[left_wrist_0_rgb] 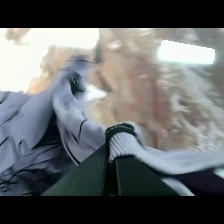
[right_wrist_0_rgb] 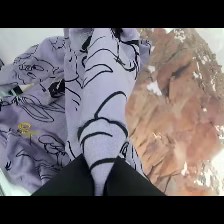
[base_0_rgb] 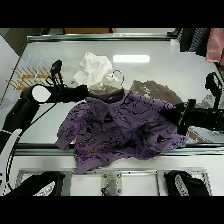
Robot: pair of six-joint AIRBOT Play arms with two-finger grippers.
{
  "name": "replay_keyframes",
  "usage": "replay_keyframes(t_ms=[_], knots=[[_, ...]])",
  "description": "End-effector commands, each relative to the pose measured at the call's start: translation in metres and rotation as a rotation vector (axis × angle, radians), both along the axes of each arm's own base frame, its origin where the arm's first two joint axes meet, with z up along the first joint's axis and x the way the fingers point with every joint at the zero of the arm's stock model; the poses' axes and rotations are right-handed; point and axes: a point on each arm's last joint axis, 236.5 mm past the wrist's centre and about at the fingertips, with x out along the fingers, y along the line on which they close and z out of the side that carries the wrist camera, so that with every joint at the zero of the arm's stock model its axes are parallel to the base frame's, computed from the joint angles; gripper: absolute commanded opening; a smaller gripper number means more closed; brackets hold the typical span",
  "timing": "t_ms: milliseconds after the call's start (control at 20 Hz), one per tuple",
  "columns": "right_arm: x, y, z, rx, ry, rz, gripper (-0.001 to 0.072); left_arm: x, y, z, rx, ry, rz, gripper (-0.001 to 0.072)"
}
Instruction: Fold the clothes and pants, and hang the long-sleeved shirts on hangers.
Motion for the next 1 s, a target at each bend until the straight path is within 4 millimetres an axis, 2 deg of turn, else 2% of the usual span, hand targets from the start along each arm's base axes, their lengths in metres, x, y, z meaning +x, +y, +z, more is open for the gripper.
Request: replay_keyframes(t_ms=[0, 150, 300, 450, 550, 750, 950], knots=[[0.009, 0.009, 0.028, 0.119, -0.049, -0.023, 0.0009, -0.016, -0.019, 0.070, -0.009, -0.133, -0.099, 0.0019], [0.008, 0.020, 0.052, 0.213, -0.099, 0.001, 0.0009, -0.044, -0.042, 0.134, -0.038, -0.270, -0.190, 0.0018], [0.016, 0.027, 0.076, 0.306, -0.147, -0.021, 0.0009, -0.063, -0.051, 0.188, -0.011, -0.406, -0.246, 0.0018], [0.024, 0.032, 0.088, 0.335, -0.181, -0.049, 0.0009, -0.080, -0.067, 0.236, -0.033, -0.512, -0.293, 0.0018], [0.027, 0.035, 0.098, 0.339, -0.211, -0.058, 0.0009, -0.082, -0.070, 0.239, 0.033, -0.519, -0.316, 0.0018], [0.029, 0.034, 0.120, 0.336, -0.274, -0.071, 0.0010, -0.072, -0.062, 0.213, 0.217, -0.443, -0.327, 0.0019], [0.031, 0.032, 0.118, 0.314, -0.277, -0.077, 0.0012, -0.056, -0.058, 0.211, 0.238, -0.439, -0.299, 0.0019]])
